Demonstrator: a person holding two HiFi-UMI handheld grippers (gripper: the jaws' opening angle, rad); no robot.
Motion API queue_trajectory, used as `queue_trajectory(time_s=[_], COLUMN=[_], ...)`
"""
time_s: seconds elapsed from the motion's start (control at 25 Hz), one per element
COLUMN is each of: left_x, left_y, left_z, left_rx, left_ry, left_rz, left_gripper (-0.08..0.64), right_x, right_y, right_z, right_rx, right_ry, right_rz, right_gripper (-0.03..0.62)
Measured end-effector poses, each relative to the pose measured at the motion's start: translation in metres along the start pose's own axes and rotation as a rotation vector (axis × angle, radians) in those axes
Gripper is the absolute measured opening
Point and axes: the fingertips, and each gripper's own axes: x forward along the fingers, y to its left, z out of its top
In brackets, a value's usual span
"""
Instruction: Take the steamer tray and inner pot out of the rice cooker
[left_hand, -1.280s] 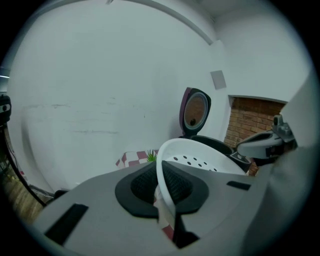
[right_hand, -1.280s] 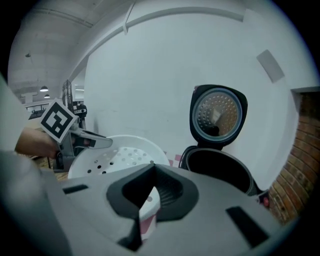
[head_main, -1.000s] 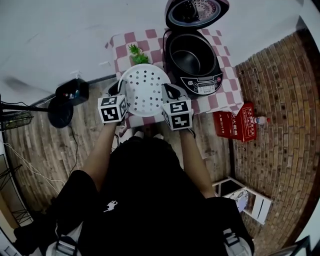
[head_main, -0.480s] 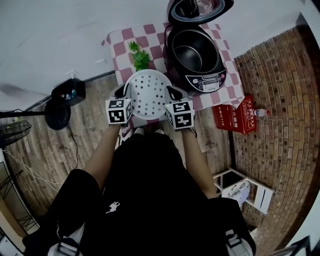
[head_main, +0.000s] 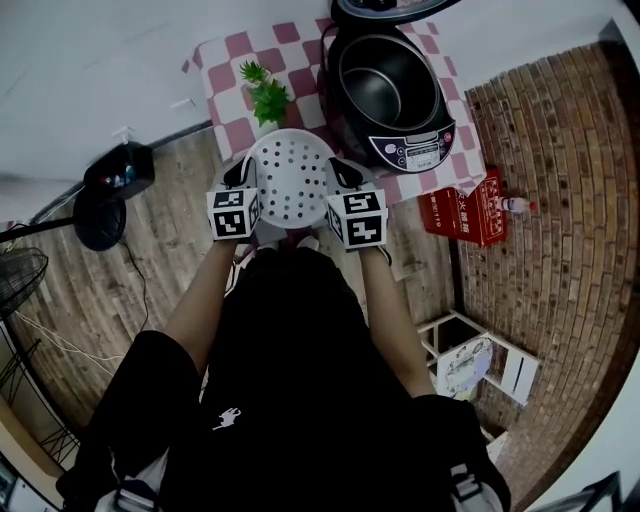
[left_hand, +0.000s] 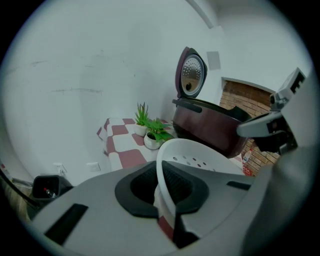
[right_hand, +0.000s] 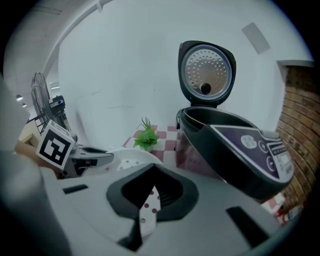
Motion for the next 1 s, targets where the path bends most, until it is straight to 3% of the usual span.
queue_trajectory(time_s=[0.52, 1.0], left_x=[0.021, 0.036], left_y=[0.007, 0.012], left_z=[-0.013, -0.029], left_rx=[-0.025, 0.059], left_ry=[0.006, 0.098], left_rz=[0.024, 0.074], left_gripper=[0.021, 0.035], right_x=[0.005, 0.000], right_y=[-0.006, -0.012], right_z=[-0.018, -0.017], right_rx=[0.049, 0.038], right_ry=[0.031, 0.024], right_rz=[-0.006, -0.013], right_gripper=[0.002, 0.002])
